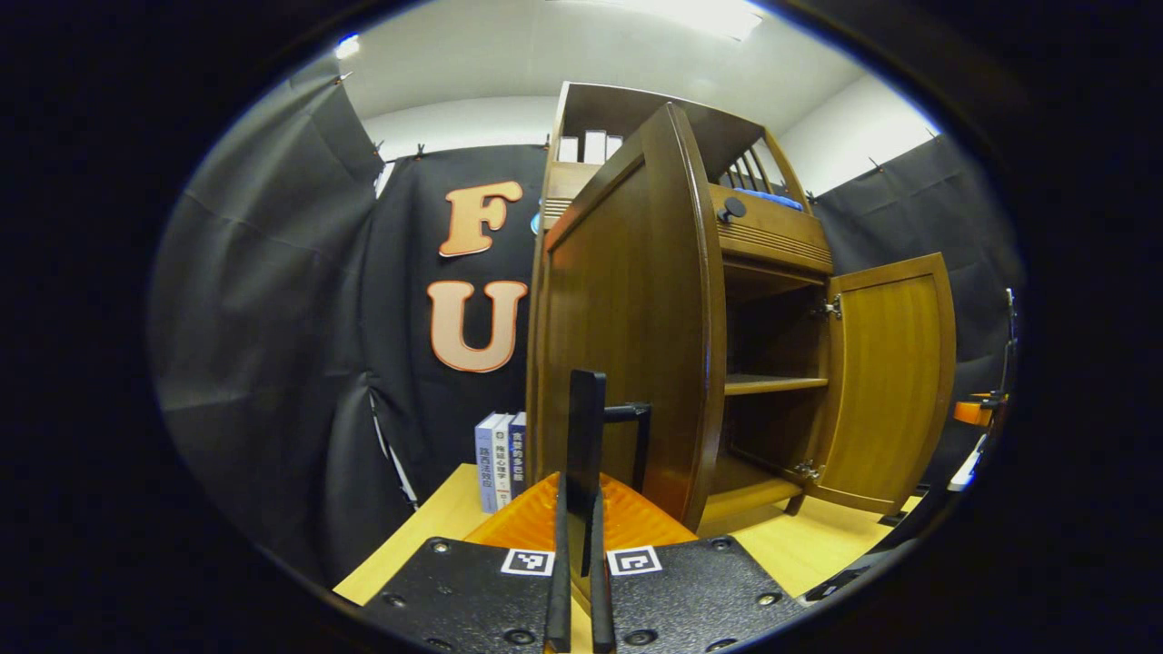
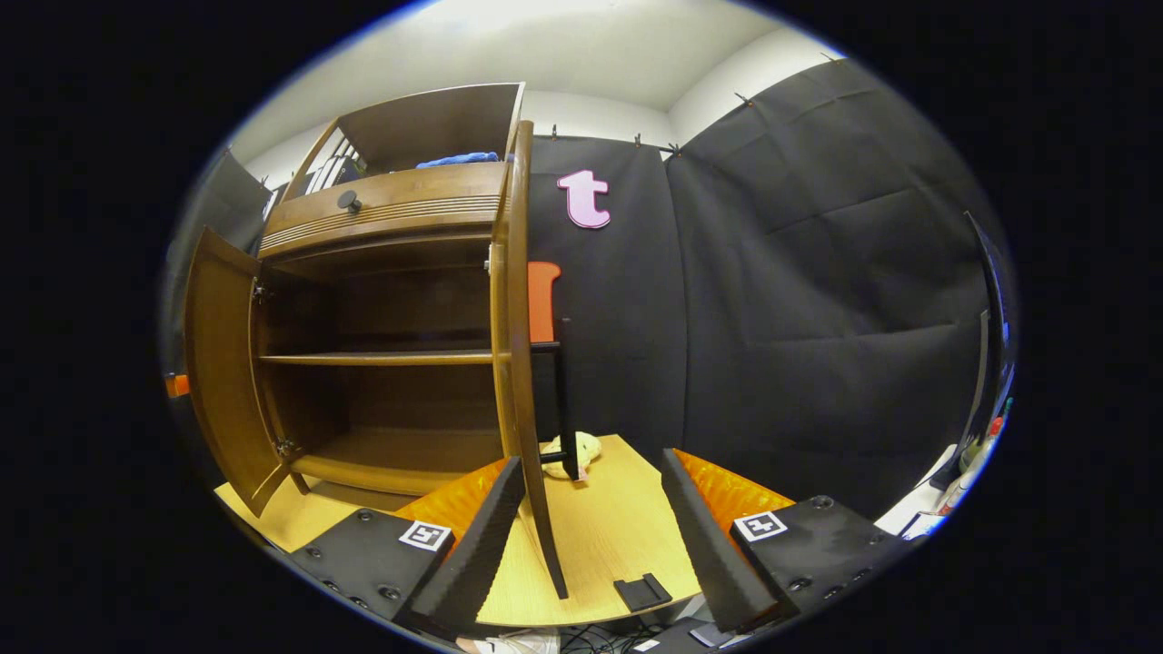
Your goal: Open the right door of the double-door shoe cabinet with the right hand, and open the left door with the left hand.
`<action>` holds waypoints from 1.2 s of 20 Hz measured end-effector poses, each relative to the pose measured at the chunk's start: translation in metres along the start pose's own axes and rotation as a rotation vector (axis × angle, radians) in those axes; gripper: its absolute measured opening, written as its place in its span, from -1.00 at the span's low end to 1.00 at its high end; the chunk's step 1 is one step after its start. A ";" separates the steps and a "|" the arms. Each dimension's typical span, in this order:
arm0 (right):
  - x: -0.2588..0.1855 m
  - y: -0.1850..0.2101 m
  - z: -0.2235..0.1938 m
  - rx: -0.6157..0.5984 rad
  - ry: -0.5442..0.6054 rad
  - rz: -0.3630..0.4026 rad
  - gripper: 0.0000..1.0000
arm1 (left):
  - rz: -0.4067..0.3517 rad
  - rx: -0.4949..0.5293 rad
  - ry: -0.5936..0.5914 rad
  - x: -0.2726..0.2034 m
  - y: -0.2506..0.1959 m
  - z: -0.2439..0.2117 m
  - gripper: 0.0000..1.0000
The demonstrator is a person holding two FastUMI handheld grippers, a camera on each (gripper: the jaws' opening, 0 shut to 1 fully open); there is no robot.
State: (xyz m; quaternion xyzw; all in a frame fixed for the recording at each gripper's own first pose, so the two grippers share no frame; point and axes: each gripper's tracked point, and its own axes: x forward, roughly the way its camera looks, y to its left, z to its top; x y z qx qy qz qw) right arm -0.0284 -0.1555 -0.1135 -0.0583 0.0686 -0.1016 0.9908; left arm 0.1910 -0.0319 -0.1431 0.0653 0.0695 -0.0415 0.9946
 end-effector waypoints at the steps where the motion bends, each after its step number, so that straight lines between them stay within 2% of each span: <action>1: 0.001 0.004 0.000 -0.002 0.000 0.004 0.95 | 0.025 0.008 -0.001 -0.003 0.011 0.002 -0.87; 3: 0.002 0.009 0.000 -0.008 0.001 0.012 0.95 | 0.073 0.002 -0.010 -0.009 0.029 0.007 -0.87; 4: 0.003 0.011 0.001 -0.011 0.001 0.014 0.95 | 0.074 -0.004 -0.027 -0.012 0.031 0.012 -0.98; 5: 0.003 0.013 0.001 -0.012 0.001 0.016 0.95 | 0.060 -0.008 -0.042 -0.013 0.026 0.019 -0.87; 6: 0.003 0.015 0.001 -0.013 0.001 0.018 0.95 | 0.052 -0.002 -0.057 -0.018 0.024 0.024 -0.87; 7: 0.003 0.016 0.002 -0.013 0.002 0.019 0.95 | 0.052 0.018 -0.068 -0.022 0.026 0.030 -0.96; 11: 0.003 0.018 0.002 -0.012 -0.004 0.028 0.95 | 0.049 0.055 -0.064 -0.028 0.024 0.037 -0.97; 16: 0.000 0.024 0.009 -0.016 -0.010 0.048 0.95 | 0.037 0.009 -0.024 -0.045 0.015 0.029 -1.00; 23: -0.004 0.033 0.028 -0.014 -0.041 0.075 0.95 | -0.019 -0.029 0.010 -0.050 -0.014 0.034 -1.00; 24: -0.005 0.035 0.031 -0.013 -0.046 0.079 0.95 | -0.020 -0.032 0.015 -0.049 -0.017 0.035 -0.91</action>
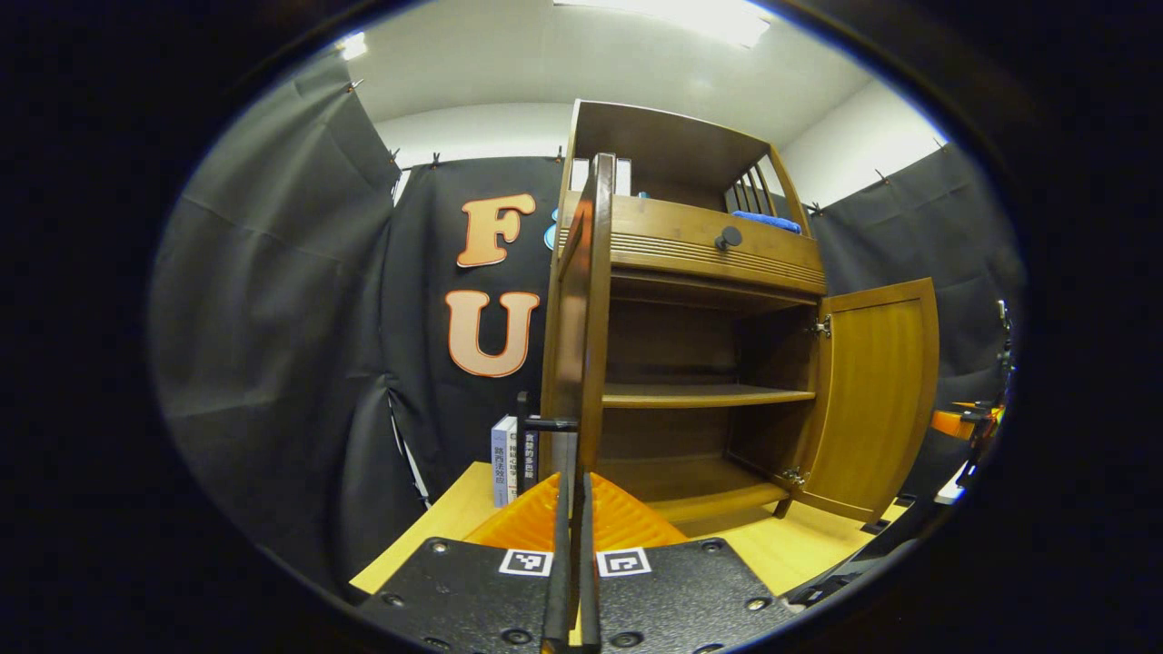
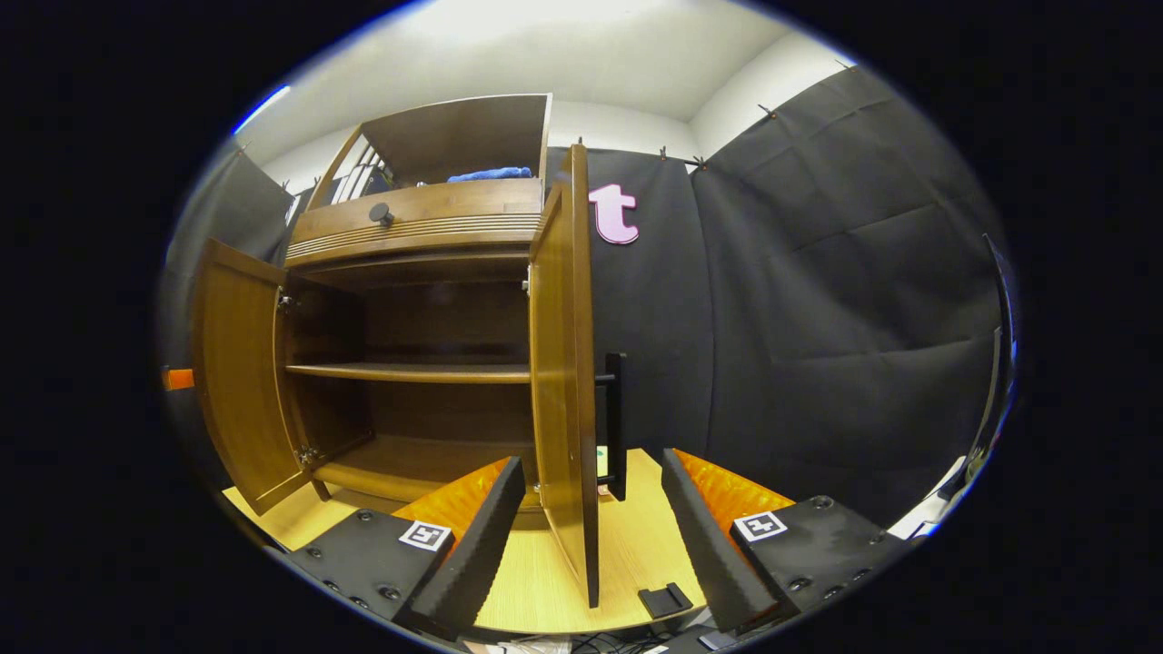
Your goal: Open the right door of the double-door shoe cabinet with the right hand, and open the left door with the left hand.
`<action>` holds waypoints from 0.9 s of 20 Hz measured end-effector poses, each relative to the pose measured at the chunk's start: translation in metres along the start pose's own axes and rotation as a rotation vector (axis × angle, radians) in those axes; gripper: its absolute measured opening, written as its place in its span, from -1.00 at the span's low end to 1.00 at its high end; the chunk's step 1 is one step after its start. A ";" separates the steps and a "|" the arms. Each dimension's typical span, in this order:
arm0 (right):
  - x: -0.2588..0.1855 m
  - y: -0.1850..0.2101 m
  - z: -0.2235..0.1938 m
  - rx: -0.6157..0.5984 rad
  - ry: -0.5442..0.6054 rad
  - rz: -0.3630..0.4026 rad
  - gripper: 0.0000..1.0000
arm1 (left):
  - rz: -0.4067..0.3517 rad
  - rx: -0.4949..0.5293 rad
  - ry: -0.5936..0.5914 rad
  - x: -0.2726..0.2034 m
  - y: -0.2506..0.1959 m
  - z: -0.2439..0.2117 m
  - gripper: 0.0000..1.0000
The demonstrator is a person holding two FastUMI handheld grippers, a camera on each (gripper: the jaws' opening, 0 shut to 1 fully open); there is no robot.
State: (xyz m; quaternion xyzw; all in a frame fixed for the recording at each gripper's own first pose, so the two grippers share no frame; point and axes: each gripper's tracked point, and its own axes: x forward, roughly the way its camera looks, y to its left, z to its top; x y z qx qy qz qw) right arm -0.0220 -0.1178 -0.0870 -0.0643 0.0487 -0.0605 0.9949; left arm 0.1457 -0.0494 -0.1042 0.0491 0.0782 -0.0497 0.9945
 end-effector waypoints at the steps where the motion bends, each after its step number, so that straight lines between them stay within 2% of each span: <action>1: 0.000 0.001 0.002 0.001 -0.006 0.004 0.95 | 0.002 -0.003 0.006 0.000 -0.002 0.000 -0.77; 2: -0.001 0.002 0.005 0.001 -0.010 0.007 0.95 | 0.007 -0.007 0.010 0.001 -0.003 0.000 -0.78; 3: -0.001 0.003 0.008 0.001 -0.014 0.011 0.95 | 0.009 -0.011 0.013 0.002 -0.005 0.001 -0.58; 4: -0.001 0.003 0.010 0.001 -0.018 0.014 0.95 | 0.014 -0.018 0.010 0.003 -0.006 0.002 -0.57; 5: -0.002 0.004 0.012 0.001 -0.020 0.017 0.95 | 0.021 -0.021 0.004 0.003 -0.006 0.004 -0.42; 6: -0.002 0.004 0.014 0.001 -0.022 0.021 0.95 | 0.026 -0.025 -0.008 0.004 -0.005 0.008 -0.44; 7: -0.002 0.003 0.015 0.001 -0.023 0.022 0.95 | 0.028 -0.030 -0.019 0.005 -0.006 0.010 -0.20; 9: -0.003 0.001 0.019 0.000 -0.025 0.021 0.95 | 0.042 -0.042 -0.027 0.005 -0.003 0.013 0.05; 11: -0.003 0.000 0.022 -0.002 -0.029 0.020 0.95 | 0.041 -0.058 -0.031 0.006 -0.005 0.015 0.11; 12: -0.003 -0.002 0.023 -0.002 -0.033 0.020 0.95 | 0.041 -0.063 -0.032 0.008 -0.006 0.016 0.26; 14: -0.004 -0.003 0.024 -0.003 -0.035 0.020 0.95 | 0.040 -0.066 -0.029 0.009 -0.008 0.015 0.34; 15: -0.003 -0.004 0.024 -0.004 -0.035 0.020 0.77 | 0.039 -0.068 -0.028 0.008 -0.010 0.015 0.34; 16: -0.003 -0.004 0.024 -0.005 -0.035 0.021 0.77 | 0.035 -0.070 -0.027 0.009 -0.012 0.016 0.35; 17: -0.003 -0.005 0.023 -0.006 -0.034 0.020 1.00 | 0.025 -0.068 -0.027 0.009 -0.015 0.016 0.41; 18: -0.003 -0.005 0.022 -0.005 -0.033 0.019 0.95 | 0.020 -0.064 -0.028 0.010 -0.018 0.017 0.48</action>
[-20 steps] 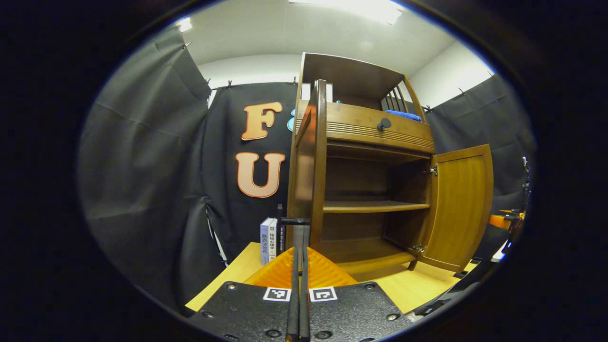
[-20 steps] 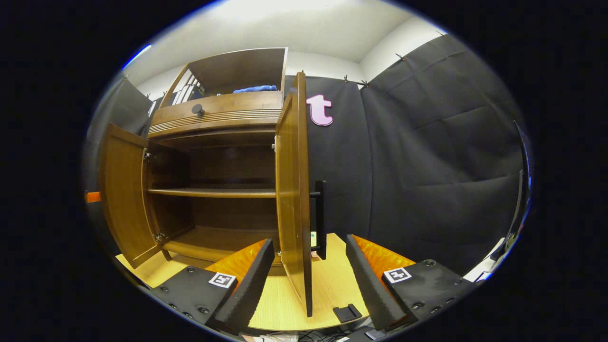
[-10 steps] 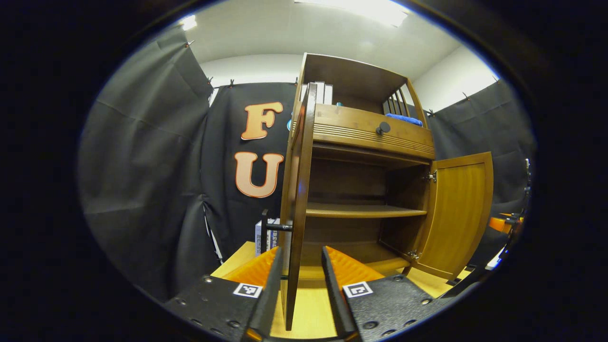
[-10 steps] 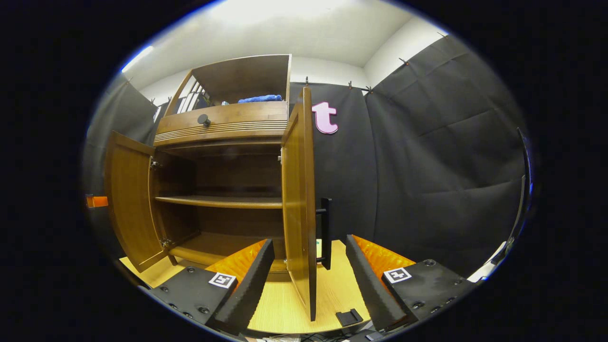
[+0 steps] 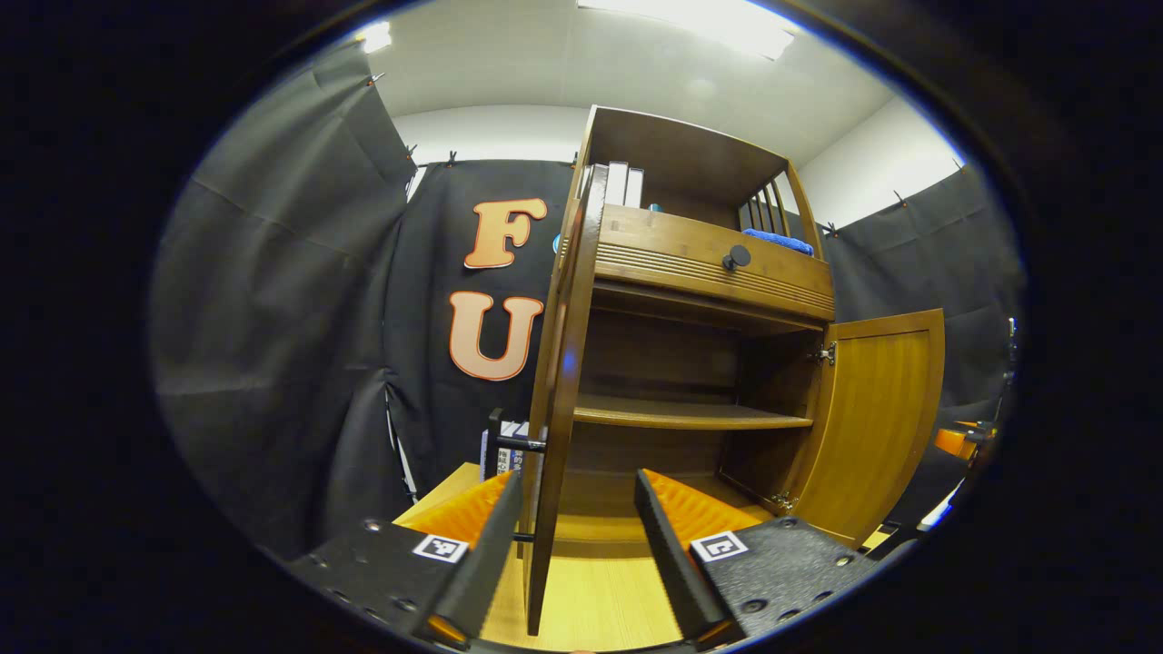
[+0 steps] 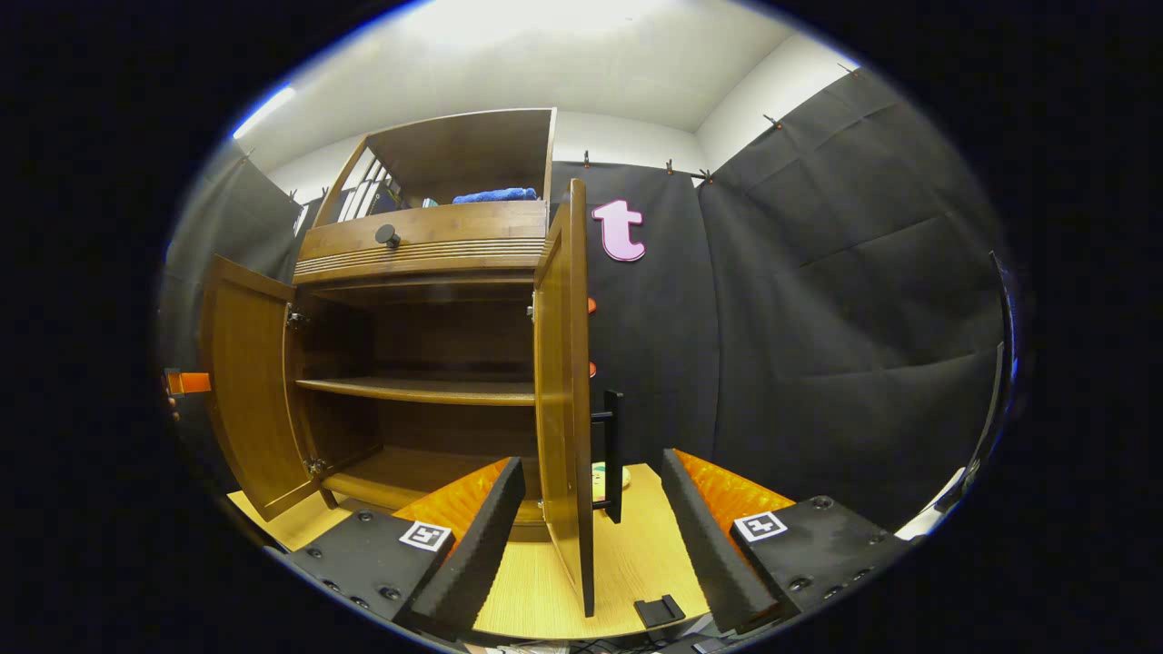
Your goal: Open the right door of the double-door shoe cabinet with the right hand, and open the left door with the left hand.
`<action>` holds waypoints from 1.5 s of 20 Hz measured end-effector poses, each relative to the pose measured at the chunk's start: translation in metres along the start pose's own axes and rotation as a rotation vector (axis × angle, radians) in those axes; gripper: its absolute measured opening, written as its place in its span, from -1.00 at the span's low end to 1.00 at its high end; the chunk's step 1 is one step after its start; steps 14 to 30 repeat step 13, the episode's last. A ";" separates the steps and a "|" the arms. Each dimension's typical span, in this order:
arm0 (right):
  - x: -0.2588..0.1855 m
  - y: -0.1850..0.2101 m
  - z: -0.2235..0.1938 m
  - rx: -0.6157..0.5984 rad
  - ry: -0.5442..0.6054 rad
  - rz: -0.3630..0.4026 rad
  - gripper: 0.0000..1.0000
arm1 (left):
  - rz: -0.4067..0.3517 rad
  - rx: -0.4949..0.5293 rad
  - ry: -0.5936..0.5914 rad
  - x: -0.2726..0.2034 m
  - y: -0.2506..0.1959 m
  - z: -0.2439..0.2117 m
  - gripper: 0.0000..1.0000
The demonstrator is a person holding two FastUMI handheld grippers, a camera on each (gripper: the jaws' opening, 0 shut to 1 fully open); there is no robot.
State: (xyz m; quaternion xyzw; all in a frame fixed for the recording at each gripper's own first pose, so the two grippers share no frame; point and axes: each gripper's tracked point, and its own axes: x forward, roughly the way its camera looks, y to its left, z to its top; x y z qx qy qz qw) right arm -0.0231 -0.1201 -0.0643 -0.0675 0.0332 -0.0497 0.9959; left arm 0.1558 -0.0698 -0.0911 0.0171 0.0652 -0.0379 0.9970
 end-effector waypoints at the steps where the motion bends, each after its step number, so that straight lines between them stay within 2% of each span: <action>1: 0.000 -0.001 -0.001 0.001 0.001 -0.002 0.95 | -0.003 0.002 -0.005 -0.001 0.000 0.002 0.69; 2: 0.000 -0.002 -0.001 0.002 0.002 -0.003 0.77 | -0.003 0.004 -0.010 0.001 -0.001 0.004 0.76; 3: 0.000 -0.003 -0.002 0.004 0.003 -0.004 0.77 | 0.000 0.008 -0.017 -0.001 -0.001 0.005 0.83; 4: 0.000 -0.004 -0.002 0.005 0.003 -0.004 0.95 | 0.003 0.013 -0.022 -0.001 0.000 0.007 0.83; 5: 0.000 -0.005 -0.001 0.007 0.002 -0.005 0.95 | 0.005 0.017 -0.026 -0.002 -0.001 0.008 0.83; 6: -0.001 -0.006 -0.002 0.007 0.001 -0.005 0.95 | 0.005 0.019 -0.031 -0.002 -0.001 0.010 0.93; 7: -0.001 -0.007 -0.001 0.007 -0.001 -0.007 1.00 | 0.003 0.022 -0.034 -0.002 -0.003 0.011 0.83; 8: -0.001 -0.007 -0.001 0.007 -0.002 -0.009 0.95 | 0.003 0.024 -0.036 -0.002 -0.004 0.012 0.83; 11: -0.003 -0.009 0.000 0.010 -0.005 -0.009 1.00 | 0.003 0.029 -0.039 -0.003 -0.004 0.013 0.83; 12: -0.003 -0.010 -0.001 0.009 -0.006 -0.009 0.95 | 0.002 0.030 -0.038 -0.004 -0.005 0.013 0.73; 13: -0.003 -0.010 -0.001 0.009 -0.006 -0.008 0.95 | 0.003 0.029 -0.038 -0.005 -0.006 0.012 0.93; 30: -0.003 -0.010 -0.001 0.009 -0.006 -0.008 0.95 | 0.003 0.029 -0.038 -0.005 -0.006 0.012 0.93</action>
